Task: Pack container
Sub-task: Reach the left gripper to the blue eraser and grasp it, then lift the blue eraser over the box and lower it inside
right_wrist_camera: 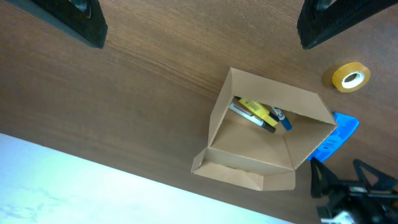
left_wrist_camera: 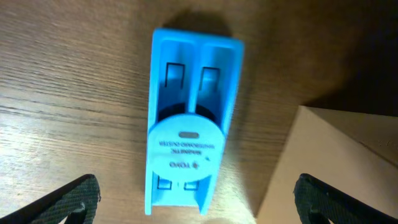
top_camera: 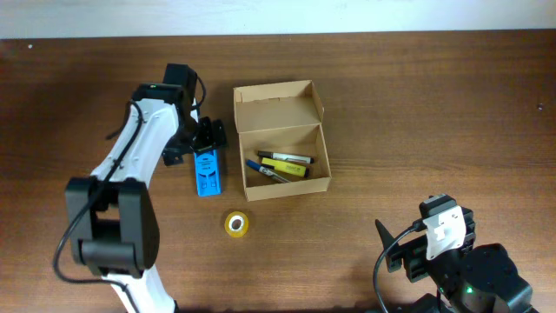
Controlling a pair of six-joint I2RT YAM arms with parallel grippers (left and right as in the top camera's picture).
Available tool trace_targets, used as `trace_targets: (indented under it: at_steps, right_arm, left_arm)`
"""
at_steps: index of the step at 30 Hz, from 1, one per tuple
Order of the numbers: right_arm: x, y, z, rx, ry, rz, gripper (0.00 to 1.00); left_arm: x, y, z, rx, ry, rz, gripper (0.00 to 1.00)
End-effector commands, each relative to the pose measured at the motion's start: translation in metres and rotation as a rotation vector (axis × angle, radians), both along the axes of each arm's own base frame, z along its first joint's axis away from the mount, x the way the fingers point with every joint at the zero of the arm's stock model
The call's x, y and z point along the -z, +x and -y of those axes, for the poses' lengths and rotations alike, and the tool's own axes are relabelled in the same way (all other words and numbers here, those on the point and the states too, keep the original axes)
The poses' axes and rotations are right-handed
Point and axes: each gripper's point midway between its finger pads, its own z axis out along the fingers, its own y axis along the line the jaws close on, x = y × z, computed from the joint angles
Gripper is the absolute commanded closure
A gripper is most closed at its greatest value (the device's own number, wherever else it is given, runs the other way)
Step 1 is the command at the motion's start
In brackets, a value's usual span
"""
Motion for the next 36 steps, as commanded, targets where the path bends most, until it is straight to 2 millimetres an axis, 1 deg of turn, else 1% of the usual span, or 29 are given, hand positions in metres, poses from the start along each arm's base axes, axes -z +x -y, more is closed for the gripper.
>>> trace_targets:
  at_steps: [1, 3, 7, 9, 12, 15, 16, 18, 19, 20, 22, 23, 24, 27, 29, 31, 33, 35, 36]
  right_arm:
    - [0.000, 0.001, 0.004, 0.026, 0.006, 0.000, 0.01]
    - [0.000, 0.001, 0.004, 0.026, 0.006, 0.000, 0.01]
    - [0.000, 0.001, 0.004, 0.026, 0.006, 0.000, 0.01]
    - [0.000, 0.001, 0.004, 0.026, 0.006, 0.000, 0.01]
    - [0.000, 0.001, 0.004, 0.026, 0.006, 0.000, 0.01]
    - [0.000, 0.001, 0.004, 0.026, 0.006, 0.000, 0.01]
    - [0.000, 0.001, 0.004, 0.026, 0.006, 0.000, 0.01]
    - [0.000, 0.001, 0.004, 0.026, 0.006, 0.000, 0.01]
    - [0.000, 0.001, 0.004, 0.026, 0.006, 0.001, 0.01]
    - [0.000, 0.001, 0.004, 0.026, 0.006, 0.000, 0.01]
    - [0.000, 0.001, 0.004, 0.026, 0.006, 0.000, 0.01]
    - [0.000, 0.001, 0.004, 0.026, 0.006, 0.000, 0.01]
    - [0.000, 0.001, 0.004, 0.026, 0.006, 0.000, 0.01]
    - [0.000, 0.001, 0.004, 0.026, 0.006, 0.000, 0.01]
    - [0.000, 0.001, 0.004, 0.026, 0.006, 0.000, 0.01]
    - [0.000, 0.001, 0.004, 0.026, 0.006, 0.000, 0.01]
    - [0.000, 0.001, 0.004, 0.026, 0.006, 0.000, 0.01]
    - [0.000, 0.001, 0.004, 0.026, 0.006, 0.000, 0.01]
    - [0.000, 0.001, 0.004, 0.026, 0.006, 0.000, 0.01]
  left_arm:
    - [0.018, 0.000, 0.000, -0.012, 0.020, -0.049, 0.00]
    - [0.026, -0.003, 0.001, -0.005, 0.023, -0.072, 0.00]
    - [0.037, -0.006, 0.002, 0.012, 0.028, -0.104, 0.07]
    - [0.044, -0.008, 0.001, 0.013, 0.030, -0.126, 0.09]
    - [0.053, -0.013, 0.001, 0.013, 0.035, -0.163, 0.09]
    - [0.056, -0.015, 0.000, 0.013, 0.039, -0.174, 0.11]
    - [0.056, -0.015, -0.001, 0.012, 0.044, -0.173, 0.18]
    - [0.056, -0.015, -0.003, 0.014, 0.054, -0.173, 0.23]
    - [0.057, -0.015, -0.003, 0.014, 0.055, -0.174, 0.27]
    - [0.058, -0.015, -0.003, 0.017, 0.056, -0.178, 0.38]
    - [0.060, -0.016, -0.003, 0.017, 0.056, -0.181, 0.56]
    - [0.060, -0.016, -0.003, 0.016, 0.056, -0.180, 0.69]
    - [0.060, -0.014, -0.003, 0.016, 0.055, -0.176, 0.74]
    - [0.060, -0.009, -0.002, -0.003, 0.051, -0.153, 0.84]
    - [0.055, -0.003, -0.002, -0.043, 0.047, -0.124, 0.86]
    - [0.042, 0.006, -0.002, -0.066, 0.039, -0.071, 0.86]
    - [0.021, 0.014, -0.002, -0.074, 0.029, -0.003, 0.86]
    - [-0.004, 0.020, -0.003, -0.083, 0.024, 0.071, 0.86]
    - [-0.011, 0.022, -0.004, -0.088, 0.027, 0.092, 0.86]
